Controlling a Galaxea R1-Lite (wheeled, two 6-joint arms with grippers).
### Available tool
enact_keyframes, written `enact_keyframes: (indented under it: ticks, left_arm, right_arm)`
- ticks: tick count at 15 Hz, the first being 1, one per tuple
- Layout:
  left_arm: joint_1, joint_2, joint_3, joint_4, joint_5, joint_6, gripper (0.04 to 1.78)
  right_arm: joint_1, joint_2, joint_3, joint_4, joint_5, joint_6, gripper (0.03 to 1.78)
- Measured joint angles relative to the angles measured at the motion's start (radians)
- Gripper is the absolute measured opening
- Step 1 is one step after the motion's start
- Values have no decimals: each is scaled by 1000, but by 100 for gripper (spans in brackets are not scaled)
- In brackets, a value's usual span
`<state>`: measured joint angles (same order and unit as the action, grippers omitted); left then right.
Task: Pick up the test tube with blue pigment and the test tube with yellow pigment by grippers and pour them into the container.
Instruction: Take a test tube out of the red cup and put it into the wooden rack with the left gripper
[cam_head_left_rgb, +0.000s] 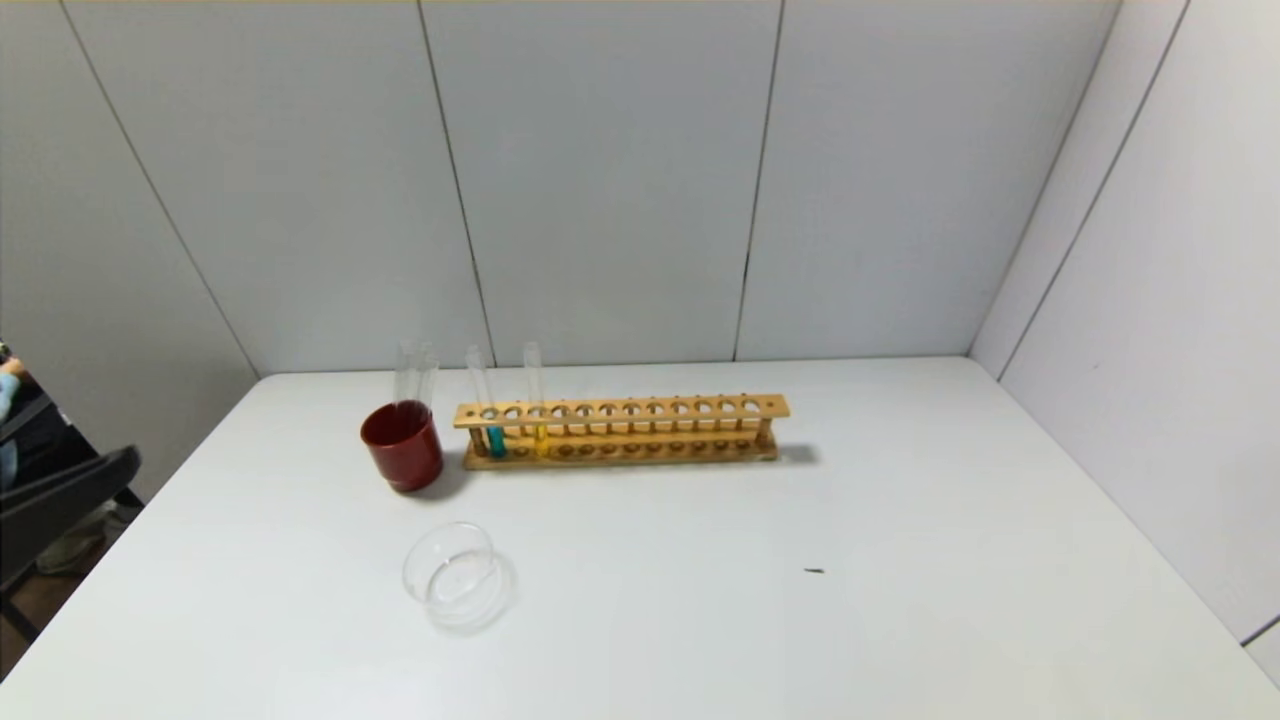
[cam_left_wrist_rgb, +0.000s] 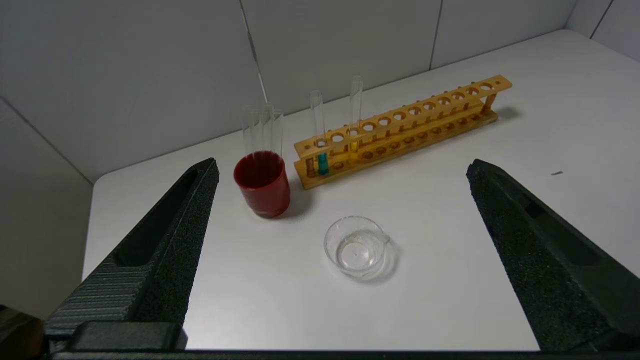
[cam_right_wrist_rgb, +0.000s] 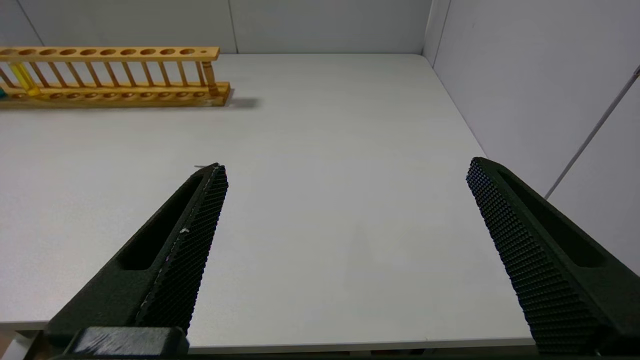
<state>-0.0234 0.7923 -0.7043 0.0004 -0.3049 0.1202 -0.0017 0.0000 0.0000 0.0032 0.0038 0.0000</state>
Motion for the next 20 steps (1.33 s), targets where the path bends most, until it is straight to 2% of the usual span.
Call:
enact_keyframes:
  ticks: [6,12,20]
  left_arm:
    - [-112,487,-111,-281,25,-24,175]
    - [-154,857,-154,-543,53,-60,175]
    - [-157,1062,-220,-571,84,-127,175]
  right_arm:
    - [0,0,0,0,0,0,175]
    - [0,0,0,0,0,0,175]
    - [0,0,0,0,0,0,175]
